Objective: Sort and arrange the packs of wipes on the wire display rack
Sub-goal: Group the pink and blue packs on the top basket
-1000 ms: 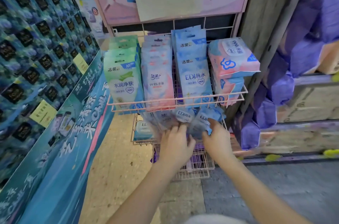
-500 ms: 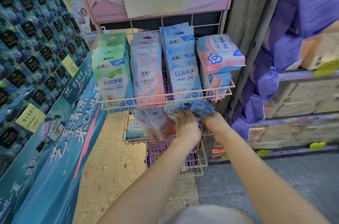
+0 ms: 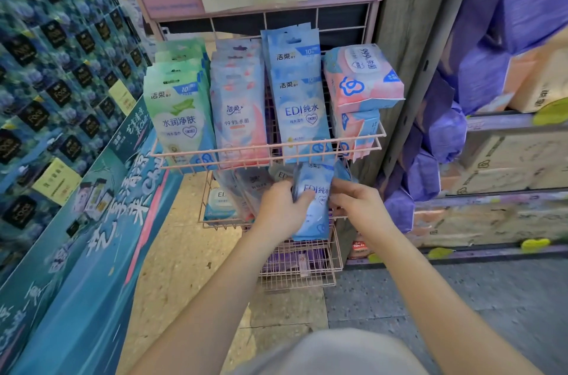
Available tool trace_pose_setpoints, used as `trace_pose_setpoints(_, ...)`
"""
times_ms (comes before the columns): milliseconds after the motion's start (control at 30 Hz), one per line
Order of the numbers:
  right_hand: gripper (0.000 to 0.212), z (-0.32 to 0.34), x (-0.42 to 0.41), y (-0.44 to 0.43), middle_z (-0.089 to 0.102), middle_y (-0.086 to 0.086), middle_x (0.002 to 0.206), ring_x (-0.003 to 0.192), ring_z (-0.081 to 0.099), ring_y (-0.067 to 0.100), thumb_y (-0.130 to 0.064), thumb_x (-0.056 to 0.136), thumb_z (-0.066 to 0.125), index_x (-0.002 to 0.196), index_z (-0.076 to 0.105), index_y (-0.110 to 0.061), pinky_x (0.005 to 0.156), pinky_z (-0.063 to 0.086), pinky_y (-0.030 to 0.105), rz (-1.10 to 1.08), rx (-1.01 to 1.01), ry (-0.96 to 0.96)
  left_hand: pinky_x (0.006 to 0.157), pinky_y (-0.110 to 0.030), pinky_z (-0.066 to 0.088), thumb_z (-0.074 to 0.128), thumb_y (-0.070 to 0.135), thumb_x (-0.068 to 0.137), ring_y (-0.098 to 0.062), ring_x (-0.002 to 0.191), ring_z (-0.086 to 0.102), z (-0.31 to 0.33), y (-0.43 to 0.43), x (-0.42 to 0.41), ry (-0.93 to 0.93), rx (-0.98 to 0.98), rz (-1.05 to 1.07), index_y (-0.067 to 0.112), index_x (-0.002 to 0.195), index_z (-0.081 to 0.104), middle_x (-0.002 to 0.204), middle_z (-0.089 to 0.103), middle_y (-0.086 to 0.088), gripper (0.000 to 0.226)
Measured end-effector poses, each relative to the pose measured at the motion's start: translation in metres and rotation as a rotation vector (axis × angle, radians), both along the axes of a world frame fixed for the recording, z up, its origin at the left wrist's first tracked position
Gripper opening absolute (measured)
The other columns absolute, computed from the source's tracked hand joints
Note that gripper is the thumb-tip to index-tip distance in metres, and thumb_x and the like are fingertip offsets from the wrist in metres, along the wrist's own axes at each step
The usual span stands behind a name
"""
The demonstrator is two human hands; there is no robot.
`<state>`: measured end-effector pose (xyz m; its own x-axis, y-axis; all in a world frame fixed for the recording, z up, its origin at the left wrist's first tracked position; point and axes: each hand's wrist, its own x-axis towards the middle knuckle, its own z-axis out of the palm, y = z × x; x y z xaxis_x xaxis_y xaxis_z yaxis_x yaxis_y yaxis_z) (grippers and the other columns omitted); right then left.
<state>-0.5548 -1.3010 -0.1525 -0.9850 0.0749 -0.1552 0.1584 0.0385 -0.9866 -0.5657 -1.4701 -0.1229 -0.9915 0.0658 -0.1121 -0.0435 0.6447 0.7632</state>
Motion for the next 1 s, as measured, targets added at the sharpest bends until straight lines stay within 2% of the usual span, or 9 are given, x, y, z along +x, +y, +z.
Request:
trace_pose_setpoints(67,0.044,-0.005,-0.003,-0.003,0.078,-0.017,0.088,0.081,0.073,0.002,0.010,0.092,0.052,0.107,0.077,-0.023,0.070,0.058,0.021,0.018,0.043,-0.009,0.047,-0.018,0.031,0.064,0.034,0.100,-0.015,0.067,0.056,0.000,-0.006,0.008,-0.057,0.052,0.050,0.019,0.087,0.058,0.072,0.057,0.006,0.021)
trace_pose_setpoints(133,0.044,-0.013,-0.010,-0.006,0.079,-0.013,0.099,0.095,0.074,0.017,0.005,0.088,0.052,0.110,0.079,-0.022,0.084,0.060,0.035,0.069,0.174,-0.029,0.053,-0.024,0.038,0.063,0.033,0.101,-0.014,0.069,0.059,-0.004,-0.011,0.013,-0.108,0.097,0.087,0.022,0.084,0.056,0.075,0.059,0.006,0.021)
trace_pose_setpoints(233,0.037,-0.021,-0.021,-0.012,0.077,0.000,0.105,0.096,0.069,0.016,0.000,0.086,0.057,0.110,0.078,-0.018,0.077,0.047,0.011,0.041,0.533,-0.010,0.065,-0.033,0.052,0.061,0.033,0.100,-0.023,0.084,0.068,-0.014,-0.025,0.021,-0.180,0.158,0.136,0.016,0.098,0.061,0.089,0.068,-0.002,0.017)
trace_pose_setpoints(333,0.030,-0.024,-0.044,-0.021,0.075,0.010,0.109,0.104,0.069,0.029,-0.006,0.085,0.063,0.113,0.072,-0.010,0.081,0.049,0.025,-0.057,0.688,0.147,0.076,-0.037,0.059,0.058,0.032,0.103,-0.021,0.092,0.072,-0.020,-0.039,0.031,-0.236,0.276,0.194,0.017,0.115,0.063,0.106,0.074,-0.004,0.020)
trace_pose_setpoints(467,0.055,-0.033,-0.072,-0.047,0.065,0.011,0.131,0.120,0.061,0.032,-0.041,0.087,0.071,0.135,0.056,-0.018,0.094,0.053,0.040,0.154,0.841,0.028,0.066,-0.024,0.056,0.056,0.026,0.105,-0.011,0.091,0.073,-0.021,-0.054,0.046,-0.280,0.473,0.289,0.024,0.121,0.060,0.111,0.074,0.004,0.016)
trace_pose_setpoints(633,0.088,-0.040,-0.082,-0.061,0.041,0.019,0.150,0.140,0.034,0.036,-0.067,0.078,0.071,0.144,0.043,-0.016,0.111,0.029,0.043,0.107,1.207,0.034,0.064,-0.024,0.058,0.055,0.025,0.106,-0.014,0.096,0.075,-0.024,-0.067,0.055,-0.281,0.547,0.351,0.022,0.127,0.059,0.115,0.074,0.002,0.022)
trace_pose_setpoints(733,0.073,-0.039,-0.088,-0.059,0.049,0.019,0.139,0.130,0.042,0.038,-0.058,0.076,0.076,0.132,0.052,-0.016,0.105,0.033,0.042,0.033,1.196,0.022,0.064,-0.023,0.058,0.054,0.025,0.106,-0.016,0.098,0.076,-0.024,-0.071,0.058,-0.271,0.556,0.356,0.023,0.127,0.058,0.117,0.074,0.001,0.021)
trace_pose_setpoints(867,0.049,-0.039,-0.085,-0.054,0.063,0.015,0.126,0.116,0.060,0.037,-0.031,0.090,0.068,0.132,0.050,-0.013,0.090,0.050,0.041,0.127,0.960,0.018,0.065,-0.025,0.059,0.054,0.025,0.106,-0.017,0.097,0.076,-0.027,-0.072,0.058,-0.263,0.561,0.362,0.024,0.124,0.058,0.114,0.074,0.002,0.018)
trace_pose_setpoints(1000,0.055,-0.038,-0.083,-0.043,0.053,0.019,0.138,0.124,0.046,0.038,-0.033,0.089,0.058,0.138,0.049,-0.011,0.100,0.036,0.040,-0.178,1.136,0.057,0.070,-0.029,0.059,0.054,0.027,0.106,-0.018,0.098,0.076,-0.030,-0.072,0.057,-0.270,0.550,0.364,0.021,0.124,0.060,0.115,0.075,0.000,0.020)
